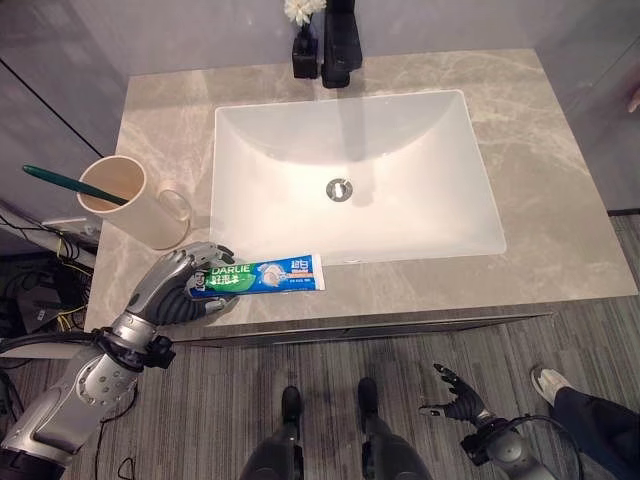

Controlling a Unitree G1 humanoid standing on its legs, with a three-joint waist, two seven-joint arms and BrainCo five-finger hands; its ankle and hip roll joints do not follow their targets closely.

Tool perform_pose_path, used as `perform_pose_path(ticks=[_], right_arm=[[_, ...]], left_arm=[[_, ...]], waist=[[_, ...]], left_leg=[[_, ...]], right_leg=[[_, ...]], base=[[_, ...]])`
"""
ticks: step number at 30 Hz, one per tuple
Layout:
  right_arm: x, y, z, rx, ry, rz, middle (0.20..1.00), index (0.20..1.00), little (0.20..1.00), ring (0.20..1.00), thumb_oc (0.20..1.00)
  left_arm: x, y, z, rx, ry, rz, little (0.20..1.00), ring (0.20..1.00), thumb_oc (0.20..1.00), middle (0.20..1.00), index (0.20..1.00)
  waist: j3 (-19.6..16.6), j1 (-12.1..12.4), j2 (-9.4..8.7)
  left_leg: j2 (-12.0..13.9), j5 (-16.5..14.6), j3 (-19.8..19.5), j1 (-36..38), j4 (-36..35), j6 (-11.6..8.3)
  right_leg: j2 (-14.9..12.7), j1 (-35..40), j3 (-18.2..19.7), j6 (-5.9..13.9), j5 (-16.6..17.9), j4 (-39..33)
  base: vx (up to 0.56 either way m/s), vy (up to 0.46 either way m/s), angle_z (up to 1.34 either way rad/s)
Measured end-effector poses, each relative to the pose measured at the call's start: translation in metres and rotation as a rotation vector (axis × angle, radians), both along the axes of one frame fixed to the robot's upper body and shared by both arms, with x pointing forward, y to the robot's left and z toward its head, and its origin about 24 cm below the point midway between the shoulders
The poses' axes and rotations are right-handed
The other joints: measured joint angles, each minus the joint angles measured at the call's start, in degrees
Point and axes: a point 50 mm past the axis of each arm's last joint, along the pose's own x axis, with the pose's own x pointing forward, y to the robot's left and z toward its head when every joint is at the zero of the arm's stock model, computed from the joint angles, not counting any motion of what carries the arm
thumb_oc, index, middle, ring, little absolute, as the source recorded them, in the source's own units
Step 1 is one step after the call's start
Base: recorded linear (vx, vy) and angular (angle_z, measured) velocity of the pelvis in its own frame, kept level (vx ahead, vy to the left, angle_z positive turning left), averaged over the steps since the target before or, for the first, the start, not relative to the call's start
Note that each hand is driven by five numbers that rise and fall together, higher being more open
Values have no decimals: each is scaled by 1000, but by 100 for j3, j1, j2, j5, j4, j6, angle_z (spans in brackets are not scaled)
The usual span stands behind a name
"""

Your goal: Put brush and paste in cup on sink, flatten towel.

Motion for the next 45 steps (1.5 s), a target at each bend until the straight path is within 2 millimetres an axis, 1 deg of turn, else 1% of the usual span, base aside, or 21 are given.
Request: perform_pose_path(ticks=[3, 5, 7, 9, 16, 21, 23, 25, 26, 27, 28, 29, 31, 33, 35, 36, 37, 39, 42, 44, 45], right_arm=[[1, -3, 2, -6, -11, -13, 1000, 1000, 1000, 1000, 1000], [3, -4, 4, -10, -21, -10, 1000, 1000, 1000, 1000, 1000], [5, -3, 6, -10, -33, -9, 1000, 1000, 1000, 1000, 1000], [8, -3, 7, -10, -43, -8, 1000, 1000, 1000, 1000, 1000], [18, -2, 13, -10, -82, -2, 1000, 1000, 1000, 1000, 1000], [16, -8, 7, -17, -69, -65, 1000, 1000, 1000, 1000, 1000], [16, -10, 4, -8, -70, -111, 1000, 1000, 1000, 1000, 1000], [10, -13, -4, 14, -53, -205, 1000, 1000, 1000, 1000, 1000], [3, -18, -9, 34, -36, -282, 1000, 1000, 1000, 1000, 1000], [-3, -21, -15, 53, -18, -354, 1000, 1000, 1000, 1000, 1000], [-13, -25, -21, 68, 11, -419, 1000, 1000, 1000, 1000, 1000], [-18, -26, -23, 87, 16, -470, 1000, 1000, 1000, 1000, 1000], [-31, -35, -29, 136, 26, -633, 1000, 1000, 1000, 1000, 1000], [-41, -45, -29, 151, 18, -738, 1000, 1000, 1000, 1000, 1000], [-47, -57, -23, 148, -33, -816, 1000, 1000, 1000, 1000, 1000], [-45, -60, -17, 144, -67, -827, 1000, 1000, 1000, 1000, 1000], [-39, -62, -9, 149, -118, -820, 1000, 1000, 1000, 1000, 1000], [-20, -68, 16, 157, -265, -801, 1000, 1000, 1000, 1000, 1000], [3, -75, 51, 157, -447, -781, 1000, 1000, 1000, 1000, 1000], [14, -76, 73, 161, -562, -750, 1000, 1000, 1000, 1000, 1000], [20, -76, 79, 165, -591, -735, 1000, 1000, 1000, 1000, 1000]], left_arm=[[2, -1, 2, 10, -11, -4, 642, 642, 642, 642, 642], [2, -1, 3, 13, -19, -12, 592, 592, 592, 592, 592], [2, -1, 3, 23, -18, -19, 564, 564, 564, 564, 564], [3, -2, 6, 72, -38, -28, 200, 200, 200, 200, 200], [16, -3, 10, 176, -95, -19, 200, 200, 200, 200, 200], [20, 6, -2, 221, -56, 34, 200, 200, 200, 200, 200], [21, 11, -6, 234, -45, 56, 200, 200, 200, 200, 200], [19, 15, -12, 261, -25, 78, 200, 200, 200, 200, 200], [18, 18, -13, 261, -31, 97, 200, 200, 200, 200, 200], [17, 20, -17, 259, -20, 110, 200, 200, 200, 200, 200], [16, 26, -23, 265, -6, 146, 200, 200, 200, 200, 200], [14, 29, -25, 287, -2, 167, 200, 200, 200, 200, 200], [7, 37, -31, 278, 10, 218, 200, 200, 200, 200, 200], [3, 44, -30, 276, -10, 267, 200, 200, 200, 200, 200], [1, 51, -24, 254, -63, 322, 200, 200, 200, 200, 200], [2, 51, -21, 235, -84, 339, 200, 200, 200, 200, 200], [3, 50, -18, 227, -105, 340, 200, 200, 200, 200, 200], [6, 41, -9, 199, -165, 322, 200, 200, 200, 200, 200], [11, 29, 4, 155, -241, 291, 200, 200, 200, 200, 200], [13, 24, 11, 141, -285, 275, 200, 200, 200, 200, 200], [13, 23, 13, 136, -300, 273, 200, 200, 200, 200, 200]], waist=[[78, -27, -16], [130, -31, -16], [133, -34, -15], [133, -37, -15], [133, -184, -16], [124, -196, -29], [106, -199, -52], [-52, -196, -114], [-179, -198, -155], [-261, -198, -157], [-357, -184, -163], [-392, -182, -184], [-607, -181, -237], [-737, -170, -301], [-943, -170, -381], [-1006, -177, -394], [-1027, -185, -397], [-1048, -221, -393], [-1136, -272, -355], [-1216, -305, -303], [-1235, -329, -288]], left_leg=[[4, 0, 41, 2, 1, 0], [5, 0, 49, 4, 1, 0], [9, -1, 57, 10, 1, -1], [13, -1, 69, 18, 1, -1], [37, -3, 115, 103, 0, -2], [129, -64, 111, 480, -5, -64], [164, -95, 105, 650, -8, -92], [208, -111, 75, 738, -10, -108], [216, -116, 30, 748, -11, -115], [216, -116, 2, 767, -10, -115], [210, -123, -30, 873, -15, -107], [211, -137, -30, 950, -17, -107], [208, -172, -33, 1010, -18, -108], [202, -185, -38, 1090, -19, -99], [202, -191, -37, 1134, -21, -99], [199, -192, -37, 1139, -23, -98], [197, -192, -37, 1140, -24, -97], [192, -185, -34, 1149, -22, -98], [193, -184, -35, 1165, -27, -98], [197, -184, -33, 1162, -41, -99], [196, -184, -33, 1171, -32, -100]], right_leg=[[7, -5, 27, 1, 4, 36], [8, -7, 33, 1, 6, 37], [11, -6, 40, 1, 6, 37], [15, -1, 48, 1, 6, 36], [45, 71, 97, 12, 33, 40], [127, 441, 101, 30, 4, 39], [158, 610, 86, -5, -35, 38], [195, 698, 43, -27, -87, -7], [201, 726, -12, -95, -117, -6], [204, 760, -32, -93, -118, 12], [194, 882, -56, -86, -124, 23], [194, 960, -55, -72, -138, 15], [185, 1022, -57, -51, -178, -8], [178, 1097, -54, -62, -195, -9], [178, 1128, -49, -80, -230, -9], [177, 1132, -46, -84, -228, -9], [176, 1133, -44, -89, -220, -9], [170, 1143, -35, -75, -193, -9], [170, 1176, -34, -73, -190, -9], [173, 1171, -34, -73, -190, -9], [175, 1182, -34, -72, -191, -9]], base=[[1, -4, -4], [0, 0, 0], [0, 0, 0], [0, 0, 0], [27, 0, -4], [86, 4, -4], [61, 4, 0], [53, 13, 8], [87, 33, 14], [118, 30, 17], [91, 22, 10], [68, 13, 7], [52, 19, 2], [42, 26, 1], [33, 24, -1], [0, 0, 0], [0, 0, 0], [0, 0, 0], [0, 0, 0], [0, 0, 0], [0, 0, 0]])
